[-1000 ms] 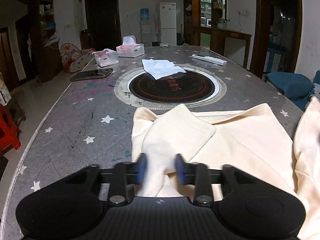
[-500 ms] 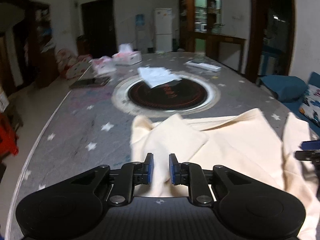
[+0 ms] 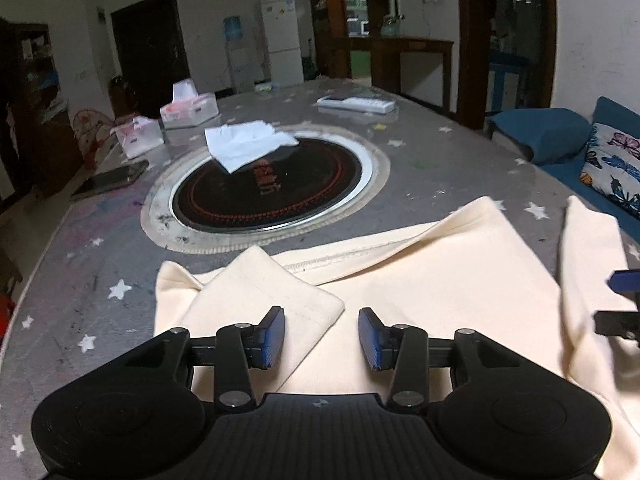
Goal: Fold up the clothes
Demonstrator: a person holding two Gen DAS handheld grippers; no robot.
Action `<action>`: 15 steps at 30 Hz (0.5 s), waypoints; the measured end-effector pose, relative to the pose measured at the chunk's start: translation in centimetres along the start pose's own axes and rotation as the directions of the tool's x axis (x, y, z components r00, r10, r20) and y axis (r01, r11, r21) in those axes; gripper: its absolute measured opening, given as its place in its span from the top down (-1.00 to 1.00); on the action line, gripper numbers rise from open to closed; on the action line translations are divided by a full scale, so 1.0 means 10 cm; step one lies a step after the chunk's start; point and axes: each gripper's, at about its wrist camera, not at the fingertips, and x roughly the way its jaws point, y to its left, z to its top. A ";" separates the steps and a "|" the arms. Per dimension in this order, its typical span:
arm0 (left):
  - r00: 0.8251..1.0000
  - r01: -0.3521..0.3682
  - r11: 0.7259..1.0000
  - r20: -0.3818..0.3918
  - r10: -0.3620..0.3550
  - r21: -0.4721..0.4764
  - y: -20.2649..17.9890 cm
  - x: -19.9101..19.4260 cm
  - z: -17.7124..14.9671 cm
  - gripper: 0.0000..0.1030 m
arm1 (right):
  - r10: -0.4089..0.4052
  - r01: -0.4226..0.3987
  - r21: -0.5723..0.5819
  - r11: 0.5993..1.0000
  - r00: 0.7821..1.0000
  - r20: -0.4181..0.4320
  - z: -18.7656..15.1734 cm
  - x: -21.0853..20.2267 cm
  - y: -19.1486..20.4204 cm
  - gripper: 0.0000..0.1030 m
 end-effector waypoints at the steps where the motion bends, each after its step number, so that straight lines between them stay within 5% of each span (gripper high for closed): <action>1: 1.000 0.000 1.000 0.002 0.000 -0.014 0.02 0.02 0.01 0.20 | 0.000 0.000 0.001 1.000 1.000 0.001 0.00 0.00 0.00 -0.07; 5: 1.000 0.003 0.999 0.009 -0.002 -0.054 0.10 -0.01 0.02 0.83 | -0.001 0.001 0.002 1.000 1.000 0.002 -0.01 0.00 -0.01 -0.12; 15: 0.988 -0.037 0.968 0.139 0.074 -0.250 0.76 -0.83 -0.08 0.88 | -0.025 0.025 0.002 1.000 1.000 0.000 -0.01 0.00 -0.01 -0.23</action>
